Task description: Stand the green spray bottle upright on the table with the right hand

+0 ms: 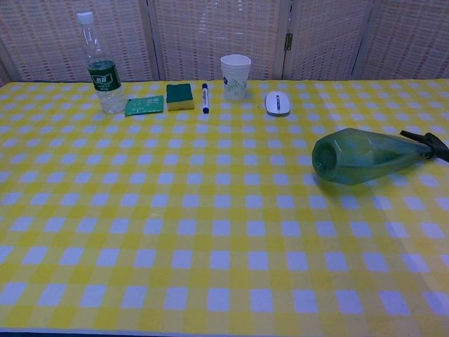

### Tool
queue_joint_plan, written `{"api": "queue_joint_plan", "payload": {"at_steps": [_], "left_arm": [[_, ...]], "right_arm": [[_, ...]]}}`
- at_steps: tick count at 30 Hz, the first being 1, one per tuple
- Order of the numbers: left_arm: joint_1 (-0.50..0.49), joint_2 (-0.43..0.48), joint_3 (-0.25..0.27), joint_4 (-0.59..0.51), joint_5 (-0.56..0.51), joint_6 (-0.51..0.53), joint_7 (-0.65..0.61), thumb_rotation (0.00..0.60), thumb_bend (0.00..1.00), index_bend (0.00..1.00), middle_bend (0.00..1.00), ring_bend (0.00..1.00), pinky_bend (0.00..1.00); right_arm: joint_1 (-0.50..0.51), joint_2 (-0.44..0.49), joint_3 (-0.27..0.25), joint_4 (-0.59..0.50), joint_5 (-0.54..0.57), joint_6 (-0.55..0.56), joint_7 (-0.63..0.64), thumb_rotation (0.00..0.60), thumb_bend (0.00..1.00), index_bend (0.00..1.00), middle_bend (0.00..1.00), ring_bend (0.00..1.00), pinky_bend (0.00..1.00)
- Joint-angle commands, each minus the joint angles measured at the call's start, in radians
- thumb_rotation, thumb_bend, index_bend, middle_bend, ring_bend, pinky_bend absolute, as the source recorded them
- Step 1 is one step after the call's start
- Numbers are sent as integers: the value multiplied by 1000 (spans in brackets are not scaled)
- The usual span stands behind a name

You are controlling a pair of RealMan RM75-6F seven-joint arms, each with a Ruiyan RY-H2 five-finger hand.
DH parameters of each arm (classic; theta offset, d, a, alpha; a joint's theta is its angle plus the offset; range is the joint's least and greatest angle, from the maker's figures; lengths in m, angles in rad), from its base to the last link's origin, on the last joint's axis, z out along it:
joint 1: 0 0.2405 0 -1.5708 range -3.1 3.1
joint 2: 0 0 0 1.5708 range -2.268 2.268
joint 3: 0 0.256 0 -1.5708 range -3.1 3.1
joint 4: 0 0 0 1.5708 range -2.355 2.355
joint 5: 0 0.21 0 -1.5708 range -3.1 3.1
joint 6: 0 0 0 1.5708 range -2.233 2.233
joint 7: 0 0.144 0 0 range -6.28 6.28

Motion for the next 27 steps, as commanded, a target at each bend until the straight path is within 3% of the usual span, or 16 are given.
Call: {"api": "queue_joint_plan", "payload": {"at_steps": [1, 7, 13, 17, 22, 27], "left_arm": [[0, 0, -1, 0, -4, -1, 0, 170, 379, 0, 0, 0, 0], [-9, -1, -2, -1, -1, -12, -8, 171, 379, 0, 0, 0, 0], [-22, -4, 2, 19, 30, -9, -52, 171, 377, 0, 0, 0, 0], [-25, -1, 1, 29, 23, -15, -78, 168, 375, 0, 0, 0, 0], [-21, 5, 2, 23, 28, -2, -82, 168, 374, 0, 0, 0, 0], [-21, 5, 4, 24, 21, -7, -84, 168, 373, 0, 0, 0, 0]], "right_arm": [[0, 1, 1, -1, 6, -5, -3, 600, 421, 0, 0, 0, 0], [-3, 5, 10, -16, 52, -21, -40, 600, 421, 0, 0, 7, 0], [38, 62, 32, -24, 128, -125, -17, 600, 421, 0, 14, 48, 0], [89, 97, 55, -30, 165, -191, -115, 600, 421, 0, 14, 44, 0], [194, 111, 91, -13, 288, -389, -142, 600, 421, 0, 7, 36, 0], [294, 58, 124, 103, 374, -528, -151, 600, 422, 0, 7, 30, 0]]}}
